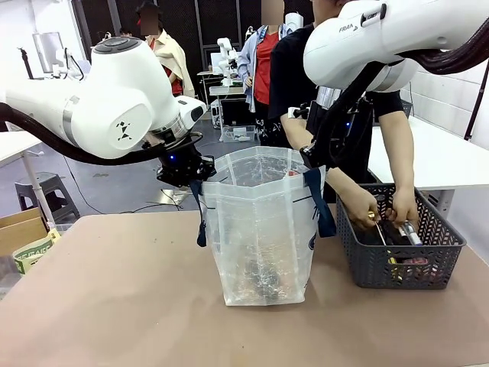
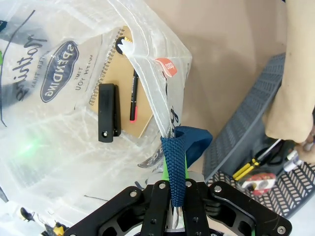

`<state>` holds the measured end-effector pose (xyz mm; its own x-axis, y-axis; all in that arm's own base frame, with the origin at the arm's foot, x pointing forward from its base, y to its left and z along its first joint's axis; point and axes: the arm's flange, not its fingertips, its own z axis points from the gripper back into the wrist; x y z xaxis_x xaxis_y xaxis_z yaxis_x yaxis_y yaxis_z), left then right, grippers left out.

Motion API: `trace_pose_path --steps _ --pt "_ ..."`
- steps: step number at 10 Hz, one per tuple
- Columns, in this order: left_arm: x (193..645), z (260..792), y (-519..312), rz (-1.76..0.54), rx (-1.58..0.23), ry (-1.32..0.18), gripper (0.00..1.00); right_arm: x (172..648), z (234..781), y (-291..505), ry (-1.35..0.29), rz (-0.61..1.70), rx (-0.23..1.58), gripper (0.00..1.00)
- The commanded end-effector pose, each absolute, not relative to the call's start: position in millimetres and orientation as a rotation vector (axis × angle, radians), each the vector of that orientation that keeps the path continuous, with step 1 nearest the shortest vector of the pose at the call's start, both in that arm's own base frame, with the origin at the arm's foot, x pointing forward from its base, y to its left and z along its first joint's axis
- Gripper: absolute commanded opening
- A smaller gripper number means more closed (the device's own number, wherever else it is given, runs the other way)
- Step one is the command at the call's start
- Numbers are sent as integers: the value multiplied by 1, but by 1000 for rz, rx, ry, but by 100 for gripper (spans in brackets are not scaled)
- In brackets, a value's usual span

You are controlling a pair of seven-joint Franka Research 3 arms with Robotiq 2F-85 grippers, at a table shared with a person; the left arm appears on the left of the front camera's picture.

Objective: Transfer purchased items from the store into the shopping bag.
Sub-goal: Move the Reusable shopping bag to the right side of the table.

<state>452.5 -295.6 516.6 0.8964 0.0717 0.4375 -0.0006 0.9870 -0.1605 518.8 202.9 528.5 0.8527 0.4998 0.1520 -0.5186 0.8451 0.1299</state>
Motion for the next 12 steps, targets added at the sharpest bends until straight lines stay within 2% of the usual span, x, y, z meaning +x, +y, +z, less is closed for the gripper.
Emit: trace_pose_path --steps 1,12 --pt "451 517 -296 55 -162 -458 0 519 529 202 -115 537 170 0" --pt "451 517 -296 55 -162 -458 0 519 529 202 -115 537 170 0"
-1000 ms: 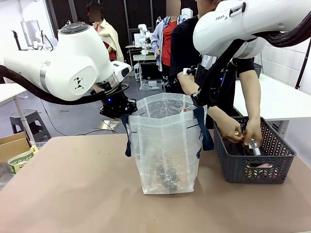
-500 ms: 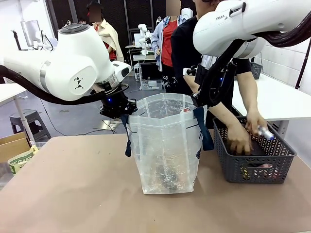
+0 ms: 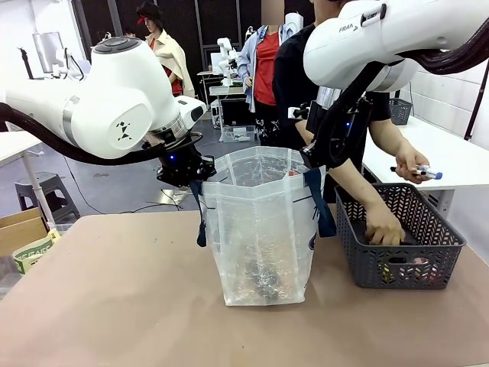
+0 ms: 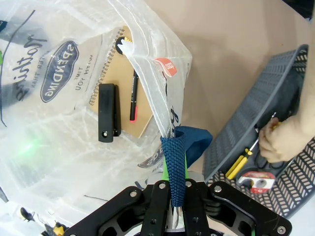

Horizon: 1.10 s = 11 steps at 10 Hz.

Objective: Transfer purchased items from the store into the shopping bag.
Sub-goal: Move the Reusable shopping bag to the right side of the table.

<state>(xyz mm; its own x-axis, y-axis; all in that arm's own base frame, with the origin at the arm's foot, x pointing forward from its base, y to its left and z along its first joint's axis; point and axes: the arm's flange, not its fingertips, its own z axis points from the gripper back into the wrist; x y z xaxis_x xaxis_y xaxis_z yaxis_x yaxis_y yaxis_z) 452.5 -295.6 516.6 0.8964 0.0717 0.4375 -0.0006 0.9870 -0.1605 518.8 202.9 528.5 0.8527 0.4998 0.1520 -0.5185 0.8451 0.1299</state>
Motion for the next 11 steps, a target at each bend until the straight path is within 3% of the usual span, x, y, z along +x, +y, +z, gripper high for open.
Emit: trace_pose_path --steps 1,11 --pt "451 517 -296 55 -162 -458 0 519 529 202 -115 537 170 0" --pt "451 517 -296 55 -162 -458 0 519 529 202 -115 537 170 0"
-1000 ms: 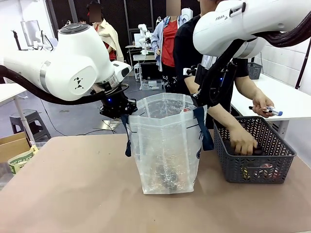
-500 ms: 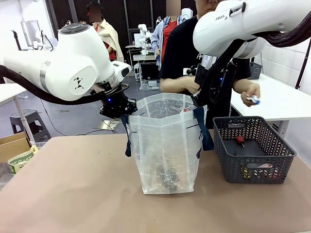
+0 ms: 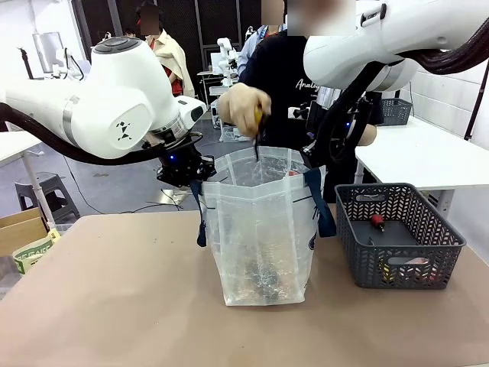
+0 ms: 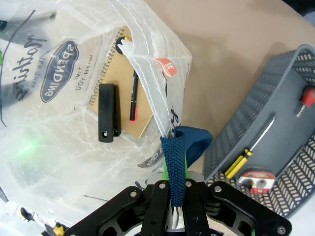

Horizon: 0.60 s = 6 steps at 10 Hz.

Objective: Transfer purchased items from the store into the shopping bag.
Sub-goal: Move the Reusable shopping bag to the right side of the table.

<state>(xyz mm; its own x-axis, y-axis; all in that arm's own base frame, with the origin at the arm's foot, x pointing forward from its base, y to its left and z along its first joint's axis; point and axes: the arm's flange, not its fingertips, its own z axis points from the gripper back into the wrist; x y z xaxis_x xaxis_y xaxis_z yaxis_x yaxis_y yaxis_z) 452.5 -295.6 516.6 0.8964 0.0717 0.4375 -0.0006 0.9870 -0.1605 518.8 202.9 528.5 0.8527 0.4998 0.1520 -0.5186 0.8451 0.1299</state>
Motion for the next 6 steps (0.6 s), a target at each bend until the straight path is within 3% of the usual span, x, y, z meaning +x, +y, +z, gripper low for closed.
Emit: trace_pose_path --steps 1,6 --pt "451 517 -296 55 -162 -458 0 519 529 202 -115 537 170 0" --pt "451 517 -296 55 -162 -458 0 519 529 202 -115 537 170 0"
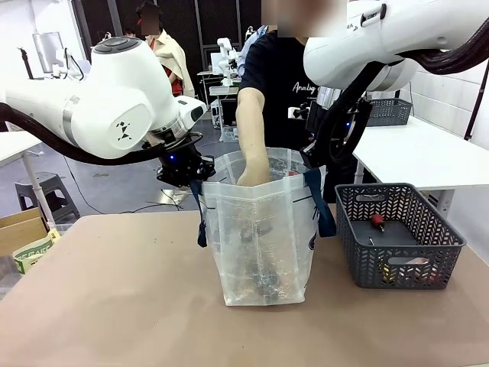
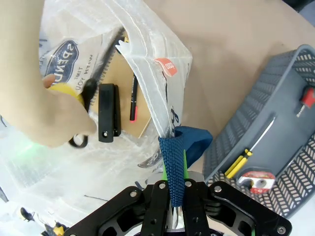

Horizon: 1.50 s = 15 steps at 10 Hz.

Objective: Transfer purchased items from the store into the shopping bag.
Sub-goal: Move the Reusable shopping bag to the right side of the table.

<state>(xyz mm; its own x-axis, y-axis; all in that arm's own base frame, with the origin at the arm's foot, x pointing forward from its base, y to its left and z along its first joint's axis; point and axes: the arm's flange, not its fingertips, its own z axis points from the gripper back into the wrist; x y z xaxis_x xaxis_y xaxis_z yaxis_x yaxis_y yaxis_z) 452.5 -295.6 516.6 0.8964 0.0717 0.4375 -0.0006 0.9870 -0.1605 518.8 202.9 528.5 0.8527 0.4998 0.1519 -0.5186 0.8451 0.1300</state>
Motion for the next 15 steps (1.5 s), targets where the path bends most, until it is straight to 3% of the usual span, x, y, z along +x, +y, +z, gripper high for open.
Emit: trace_pose_path --steps 1,15 --pt "451 517 -296 55 -162 -458 0 519 529 202 -115 537 170 0" --pt "451 517 -296 55 -162 -458 0 519 529 202 -115 537 170 0"
